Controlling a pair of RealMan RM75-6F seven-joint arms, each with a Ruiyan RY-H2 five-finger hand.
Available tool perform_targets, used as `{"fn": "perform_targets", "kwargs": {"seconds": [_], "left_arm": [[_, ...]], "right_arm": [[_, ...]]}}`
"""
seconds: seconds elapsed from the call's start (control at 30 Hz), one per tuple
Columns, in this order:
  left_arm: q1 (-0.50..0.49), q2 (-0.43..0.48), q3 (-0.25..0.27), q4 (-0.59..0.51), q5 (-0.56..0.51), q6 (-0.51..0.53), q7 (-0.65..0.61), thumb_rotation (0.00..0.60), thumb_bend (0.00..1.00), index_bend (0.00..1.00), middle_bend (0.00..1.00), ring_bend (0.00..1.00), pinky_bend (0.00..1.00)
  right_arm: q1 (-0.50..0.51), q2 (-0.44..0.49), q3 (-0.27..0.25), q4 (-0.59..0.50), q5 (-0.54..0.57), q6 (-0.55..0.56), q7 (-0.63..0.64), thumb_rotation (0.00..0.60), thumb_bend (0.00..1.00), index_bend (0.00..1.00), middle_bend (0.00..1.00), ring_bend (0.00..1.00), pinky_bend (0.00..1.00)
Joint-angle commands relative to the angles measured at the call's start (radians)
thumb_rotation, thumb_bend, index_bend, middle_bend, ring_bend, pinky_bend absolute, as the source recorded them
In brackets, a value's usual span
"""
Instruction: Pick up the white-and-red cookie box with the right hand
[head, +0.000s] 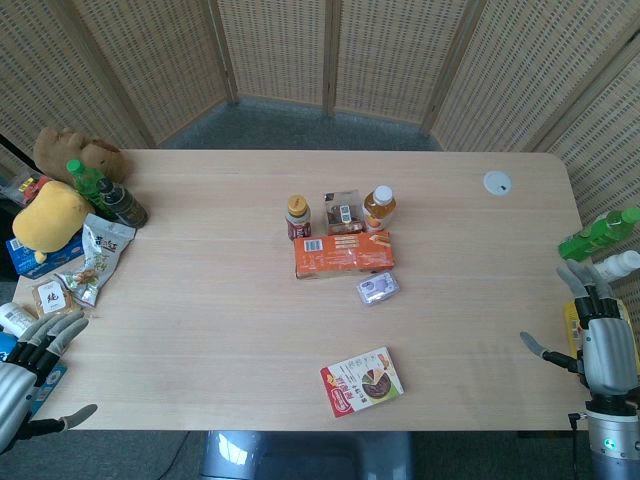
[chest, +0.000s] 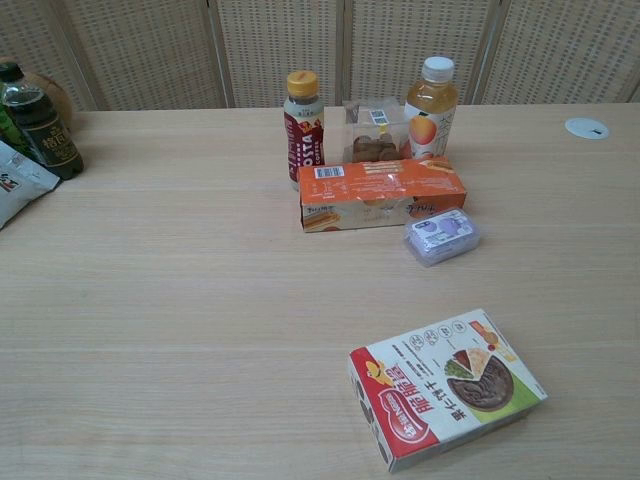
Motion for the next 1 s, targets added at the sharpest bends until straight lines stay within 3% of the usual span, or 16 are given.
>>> {"fn": "perform_targets", "kwargs": {"seconds": [0.03, 0.3, 0.53, 0.73, 1.0], "left_arm": [[0.000, -0.002, 0.001, 0.000, 0.001, -0.003, 0.006, 0.600, 0.00, 0.04, 0.00, 0.00, 0.00], [0.000, -0.007, 0.000, -0.002, -0.002, -0.010, 0.016, 0.600, 0.00, 0.04, 0.00, 0.00, 0.00], [-0.008, -0.014, -0.008, 0.000, -0.027, -0.029, 0.022, 0.600, 0.00, 0.04, 0.00, 0.00, 0.00], [-0.013, -0.022, -0.013, -0.002, -0.041, -0.045, 0.034, 0.600, 0.00, 0.04, 0.00, 0.00, 0.00], [-0.014, -0.025, -0.015, -0.002, -0.050, -0.049, 0.042, 0.600, 0.00, 0.04, 0.00, 0.00, 0.00]], "right_arm": [[0.000, -0.001, 0.000, 0.001, -0.001, 0.000, -0.001, 0.600, 0.00, 0.12, 0.00, 0.00, 0.00], [0.002, 0.007, -0.020, 0.001, -0.001, -0.033, -0.006, 0.600, 0.00, 0.12, 0.00, 0.00, 0.00], [0.043, 0.051, -0.112, 0.021, -0.035, -0.207, 0.043, 0.600, 0.00, 0.10, 0.00, 0.00, 0.00], [0.133, 0.123, -0.205, -0.009, -0.108, -0.418, 0.111, 0.600, 0.00, 0.00, 0.00, 0.00, 0.00], [0.213, 0.134, -0.267, -0.033, -0.177, -0.563, 0.041, 0.600, 0.00, 0.00, 0.00, 0.00, 0.00]]}}
